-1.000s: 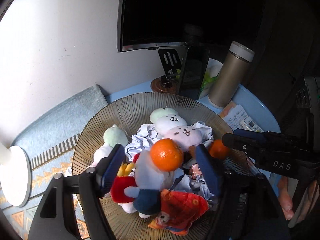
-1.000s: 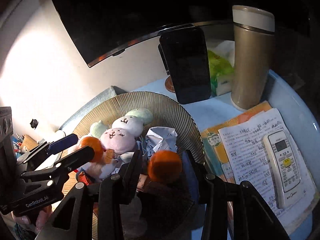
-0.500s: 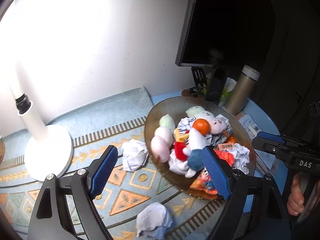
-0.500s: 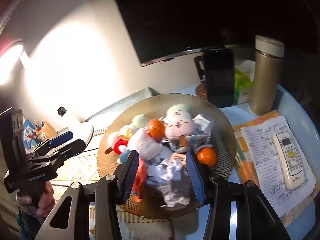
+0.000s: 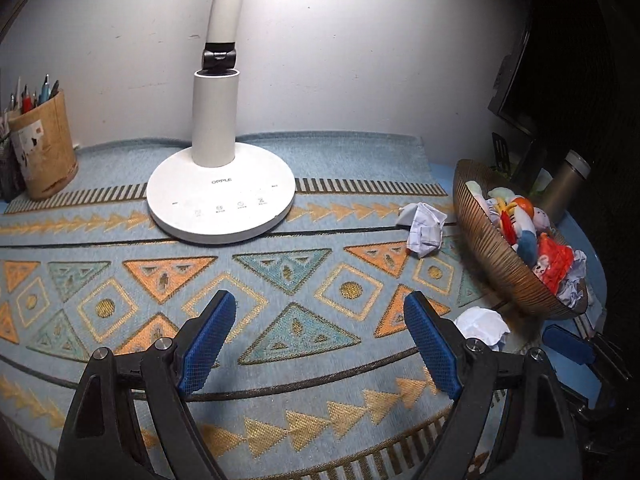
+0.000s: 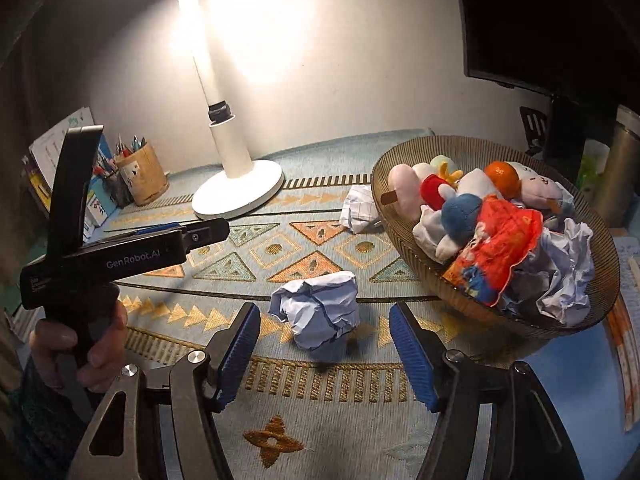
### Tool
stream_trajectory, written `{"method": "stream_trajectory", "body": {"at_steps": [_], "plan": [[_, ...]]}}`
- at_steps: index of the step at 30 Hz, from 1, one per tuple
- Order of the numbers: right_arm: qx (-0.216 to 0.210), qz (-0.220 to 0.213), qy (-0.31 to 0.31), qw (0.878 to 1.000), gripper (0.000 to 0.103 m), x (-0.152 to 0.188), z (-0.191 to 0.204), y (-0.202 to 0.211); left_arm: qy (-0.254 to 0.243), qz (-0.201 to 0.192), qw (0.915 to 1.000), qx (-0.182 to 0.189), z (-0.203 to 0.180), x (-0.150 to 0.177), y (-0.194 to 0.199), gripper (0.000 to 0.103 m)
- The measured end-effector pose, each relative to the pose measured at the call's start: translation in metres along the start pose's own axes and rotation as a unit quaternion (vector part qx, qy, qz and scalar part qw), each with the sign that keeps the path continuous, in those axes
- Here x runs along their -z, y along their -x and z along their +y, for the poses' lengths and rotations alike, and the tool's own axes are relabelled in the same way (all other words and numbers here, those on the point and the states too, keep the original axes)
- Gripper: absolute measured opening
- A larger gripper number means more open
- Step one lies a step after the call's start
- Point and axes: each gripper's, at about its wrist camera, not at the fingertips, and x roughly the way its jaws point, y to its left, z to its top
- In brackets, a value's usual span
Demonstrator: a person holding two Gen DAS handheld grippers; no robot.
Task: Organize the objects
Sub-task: 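Withdraw both grippers from the bowl toward the crumpled paper balls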
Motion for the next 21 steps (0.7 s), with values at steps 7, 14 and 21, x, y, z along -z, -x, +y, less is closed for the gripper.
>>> {"method": "stream_trajectory", "body": {"at_steps": [7,14,21], "plan": [[0.005,-0.024,-0.007,1.0,0.067,0.017,-0.004,-0.018,0.023,-0.018,0.9996,0.003,0.009,0.008,-0.005,0.085],[0.005,-0.017,-0.012,1.0,0.075,0.017,-0.006,-0.023,0.034,0.004,0.9994,0.002,0.012,0.008,-0.013,0.085],[0.029,-0.01,-0.014,0.999,0.075,0.016,-0.002,-0.026,0.005,0.035,0.9994,0.004,0.0,0.001,-0.026,0.085]]}}
